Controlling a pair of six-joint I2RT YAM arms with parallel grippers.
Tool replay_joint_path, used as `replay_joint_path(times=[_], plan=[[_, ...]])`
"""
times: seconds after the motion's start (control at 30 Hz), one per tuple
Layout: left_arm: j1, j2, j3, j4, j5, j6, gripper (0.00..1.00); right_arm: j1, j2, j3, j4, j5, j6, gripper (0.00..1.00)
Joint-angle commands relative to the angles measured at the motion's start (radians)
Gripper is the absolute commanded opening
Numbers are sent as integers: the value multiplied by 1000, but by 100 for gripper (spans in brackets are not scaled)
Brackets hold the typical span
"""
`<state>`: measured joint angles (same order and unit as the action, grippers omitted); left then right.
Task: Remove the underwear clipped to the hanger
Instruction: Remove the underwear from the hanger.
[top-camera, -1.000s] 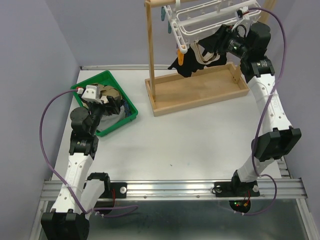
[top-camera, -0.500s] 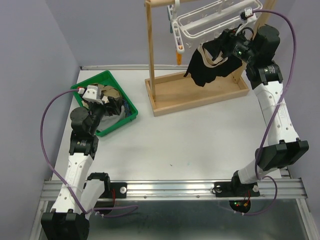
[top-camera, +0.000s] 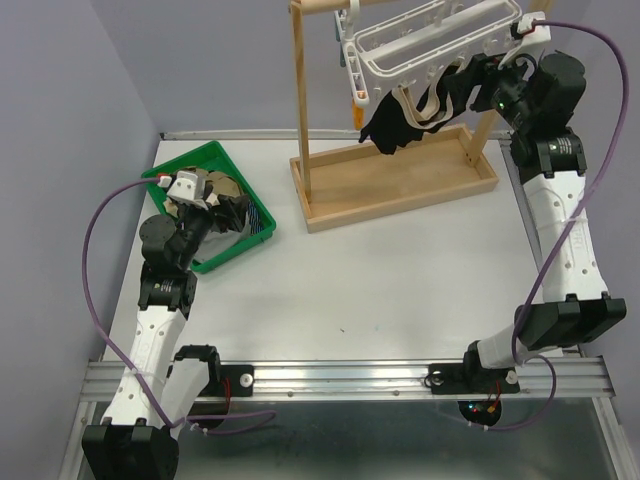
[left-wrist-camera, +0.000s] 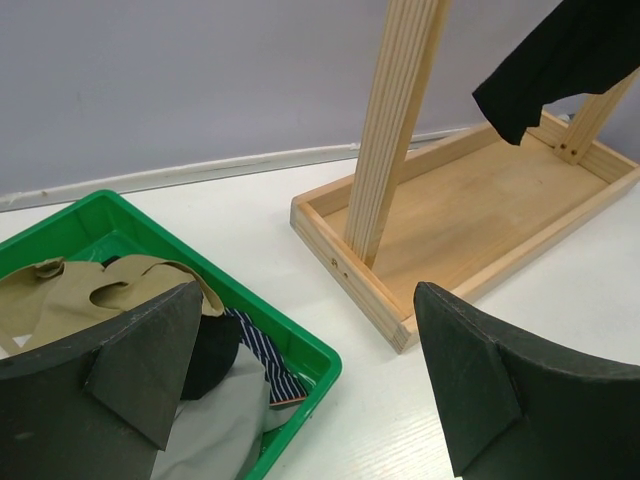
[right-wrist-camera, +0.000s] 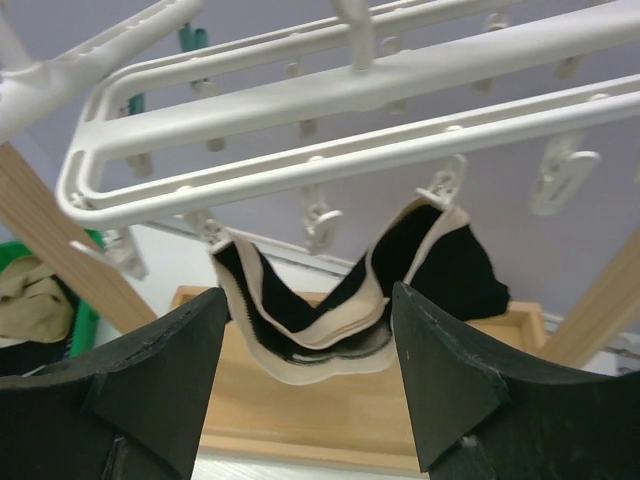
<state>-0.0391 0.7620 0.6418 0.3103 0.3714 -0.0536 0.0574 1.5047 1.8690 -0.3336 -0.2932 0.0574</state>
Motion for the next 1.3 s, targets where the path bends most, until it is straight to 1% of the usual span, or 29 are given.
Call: replay_joint_path(times=[0.0, 0.03, 0.13, 0.17, 0.3, 0.43, 0.47, 0.63, 0.73, 0.8, 0.87, 1.07, 1.27], plan=[[-7, -13, -5, 62, 34, -5, 99, -39, -14, 13, 19, 65, -89, 73], [-7, -13, -5, 61, 32, -5, 99, -48, -8, 22, 19, 62, -99, 73], [-7, -13, -5, 62, 37, -5, 99, -51, 14, 30, 19, 16, -197, 82], [-7, -15, -4, 61, 38, -5, 99, -79, 20, 27, 19, -6, -244, 87], [-7, -15, -4, 62, 43, -8, 99, -91, 37, -11, 19, -93, -367, 100], [-8, -12, -5, 62, 44, -6, 99, -108, 51, -37, 19, -171, -484, 100], [-8, -12, -5, 62, 46, -6, 99, -120, 64, -36, 19, -214, -519, 100], [-7, -10, -5, 64, 47, -8, 99, -152, 107, -16, 21, -374, -600, 100], [-8, -10, -5, 62, 47, -6, 99, -177, 146, 4, 21, -444, -637, 100], [-8, -7, -5, 62, 47, -6, 99, -201, 169, 28, 21, -538, -662, 100], [-8, -9, -5, 64, 47, -6, 99, -214, 205, 62, 22, -595, -668, 100], [-8, -9, -5, 62, 46, -3, 99, -237, 264, 120, 44, -656, -666, 100], [-8, -6, -4, 64, 52, -3, 99, -243, 321, 191, 93, -685, -605, 100]])
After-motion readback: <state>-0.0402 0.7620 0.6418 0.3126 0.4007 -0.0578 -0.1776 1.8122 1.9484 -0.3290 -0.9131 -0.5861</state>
